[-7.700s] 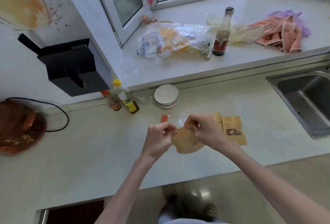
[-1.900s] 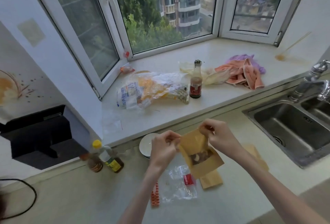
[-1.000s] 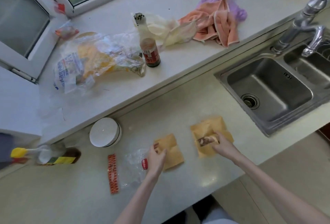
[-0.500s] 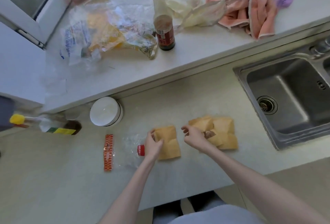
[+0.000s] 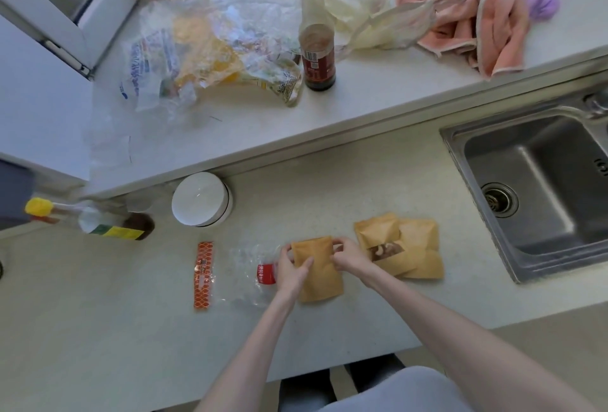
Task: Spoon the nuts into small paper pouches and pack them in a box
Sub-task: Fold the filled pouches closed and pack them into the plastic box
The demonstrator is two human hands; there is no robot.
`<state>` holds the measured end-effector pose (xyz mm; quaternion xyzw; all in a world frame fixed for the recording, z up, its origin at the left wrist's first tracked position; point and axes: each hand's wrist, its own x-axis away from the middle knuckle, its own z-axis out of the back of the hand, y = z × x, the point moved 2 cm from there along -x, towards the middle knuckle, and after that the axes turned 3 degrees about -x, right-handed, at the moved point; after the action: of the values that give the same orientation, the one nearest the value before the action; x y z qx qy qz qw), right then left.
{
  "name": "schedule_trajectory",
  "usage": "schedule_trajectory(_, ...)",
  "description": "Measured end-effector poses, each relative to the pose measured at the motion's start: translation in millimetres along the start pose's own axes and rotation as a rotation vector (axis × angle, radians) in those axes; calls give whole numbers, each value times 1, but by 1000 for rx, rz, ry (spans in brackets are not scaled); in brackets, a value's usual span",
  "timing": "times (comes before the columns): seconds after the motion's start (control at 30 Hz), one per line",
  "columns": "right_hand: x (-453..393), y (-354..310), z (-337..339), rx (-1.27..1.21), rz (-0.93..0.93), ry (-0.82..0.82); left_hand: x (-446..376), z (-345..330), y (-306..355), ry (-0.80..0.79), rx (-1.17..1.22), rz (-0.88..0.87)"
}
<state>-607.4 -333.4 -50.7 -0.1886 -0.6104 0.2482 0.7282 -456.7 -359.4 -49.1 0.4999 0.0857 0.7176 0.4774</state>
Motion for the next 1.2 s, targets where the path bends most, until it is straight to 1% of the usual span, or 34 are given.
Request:
schedule_trajectory(0.13,2,-7,-8,19,65,78,-2,8,0,-32,47,-31)
schedule_trajectory(0.27,7,-12,-16,43,81,95,-7,18,-7,-47,35,-51)
schedule_trajectory(0.47,13,-15,-27,65,133,198,-12,25,-16,-54,53,-70)
schedule_trajectory(0.6,11,-14,-33,86,146,194,-11,30,-16,-75,47,-138)
schedule_trajectory(0.7,7,-14,-34,89,144,202,-12,31,-14,-80,-92,-225)
schedule_trajectory(0.77,6,-13,-34,102,148,205,-15,30,-12,-85,-147,-241)
schedule_trajectory(1.03,0,-14,-22,142,239,245,-25,36,1,-62,-141,-274)
schedule_trajectory(1.2,5,-22,-13,81,300,238,-23,45,10,-44,-62,-344)
